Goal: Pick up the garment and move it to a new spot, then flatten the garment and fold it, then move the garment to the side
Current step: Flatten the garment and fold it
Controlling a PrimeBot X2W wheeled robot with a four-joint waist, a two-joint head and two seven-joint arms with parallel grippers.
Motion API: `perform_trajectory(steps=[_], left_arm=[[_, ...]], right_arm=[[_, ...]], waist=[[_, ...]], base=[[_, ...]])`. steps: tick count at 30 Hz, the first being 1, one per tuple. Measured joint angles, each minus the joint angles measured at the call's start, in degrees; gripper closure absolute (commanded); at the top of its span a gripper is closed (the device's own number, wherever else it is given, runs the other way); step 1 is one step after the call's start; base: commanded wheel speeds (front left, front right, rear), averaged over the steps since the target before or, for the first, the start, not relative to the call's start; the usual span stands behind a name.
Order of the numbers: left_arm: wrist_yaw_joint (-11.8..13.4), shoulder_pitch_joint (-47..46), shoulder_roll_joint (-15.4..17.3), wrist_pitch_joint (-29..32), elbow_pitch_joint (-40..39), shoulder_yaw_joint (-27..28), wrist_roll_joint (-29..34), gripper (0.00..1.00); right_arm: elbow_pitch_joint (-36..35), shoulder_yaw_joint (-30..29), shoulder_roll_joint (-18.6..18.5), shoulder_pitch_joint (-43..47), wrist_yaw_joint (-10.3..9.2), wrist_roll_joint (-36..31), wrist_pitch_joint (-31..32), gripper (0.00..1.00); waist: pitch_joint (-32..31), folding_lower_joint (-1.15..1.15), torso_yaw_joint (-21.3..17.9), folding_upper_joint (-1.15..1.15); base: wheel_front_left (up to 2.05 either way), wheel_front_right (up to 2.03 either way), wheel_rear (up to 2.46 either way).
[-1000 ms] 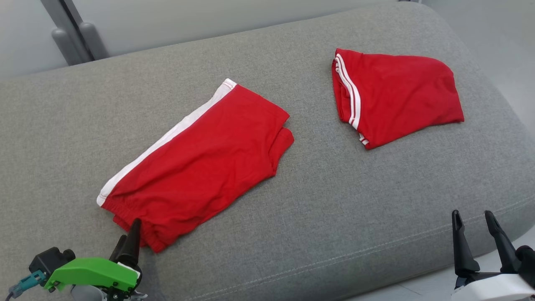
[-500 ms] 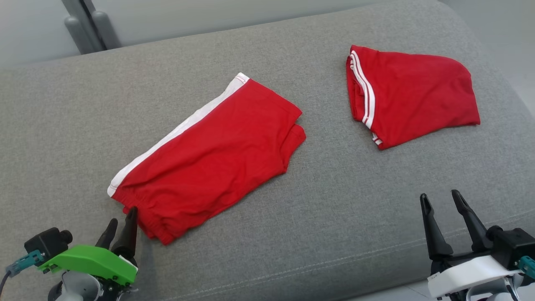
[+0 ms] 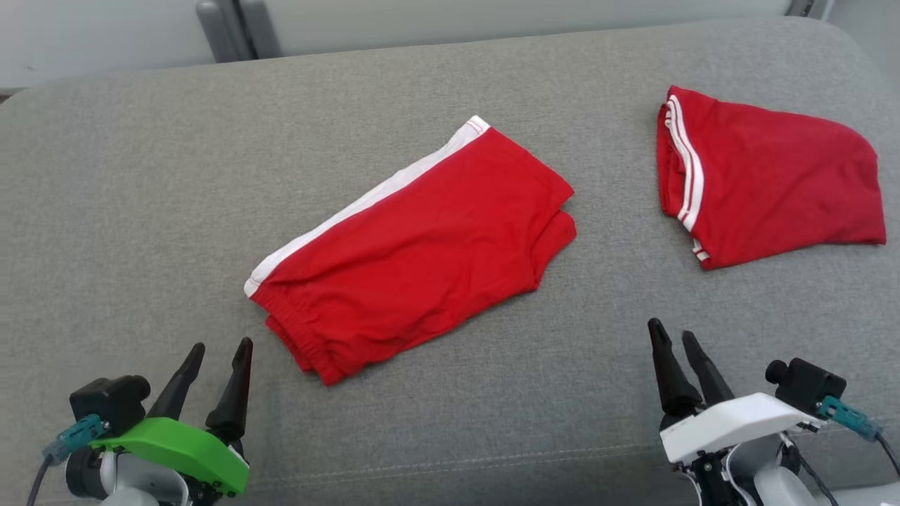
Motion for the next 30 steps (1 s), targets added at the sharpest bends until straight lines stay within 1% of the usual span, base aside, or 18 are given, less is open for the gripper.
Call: perform_trajectory(steps=[2,4,5,9,13,18,21,25,30], left_arm=[[0.4,0.3,0.0,-0.5,-1.0,-0.4,1.3,0.00],[0.4,0.7,0.0,-0.6,-2.1,-0.7,2.9,0.00],[0.4,0.7,0.0,-0.6,-2.1,-0.7,2.9,0.00],[0.8,1.0,-0.9,-1.1,-3.9,-1.2,3.3,0.00],[0.9,2.0,-2.3,-1.3,-5.2,-1.5,3.3,0.00],[1.1,2.4,-3.7,-1.6,-6.3,-2.3,3.4,0.00],[1.1,2.4,-4.4,-1.6,-6.9,-2.4,3.4,0.00],[1.2,2.4,-5.0,-1.7,-7.4,-2.3,3.4,0.00],[1.2,2.4,-5.8,-1.9,-7.5,-2.1,3.8,0.00]], right_arm=[[1.5,-1.1,1.5,-1.2,-0.03,4.5,2.1,0.00],[2.9,-3.4,1.2,-2.9,-0.27,9.3,4.2,0.00],[2.9,-3.4,1.2,-2.9,-0.27,9.3,4.2,0.00],[4.9,-6.9,-0.3,-7.4,-2.11,15.2,7.3,0.00],[6.6,-8.2,-0.7,-12.1,-4.05,19.1,10.9,0.00],[9.2,-8.3,-0.8,-16.9,-6.27,21.1,14.4,0.00],[11.1,-9.3,-0.9,-18.7,-7.67,22.2,15.5,0.00],[14.0,-9.8,-1.0,-20.6,-8.62,23.1,16.9,0.00],[16.6,-10.7,-1.2,-24.3,-8.71,23.6,17.4,0.00]], waist=[[0.1,0.00,1.2,0.00],[0.3,0.00,2.4,0.00],[0.3,0.00,2.4,0.00],[0.8,0.00,4.9,0.00],[1.6,0.00,7.4,0.00],[3.0,0.00,10.4,0.00],[3.9,0.00,12.0,0.00],[5.1,0.00,13.9,0.00],[6.6,0.00,16.0,0.00]], base=[[0.00,0.00,0.00],[0.00,0.00,0.00],[0.00,0.00,0.00],[0.00,0.00,0.00],[0.00,0.00,0.00],[0.00,0.00,0.00],[0.00,0.00,0.00],[0.00,0.00,0.00],[0.00,0.00,0.00]])
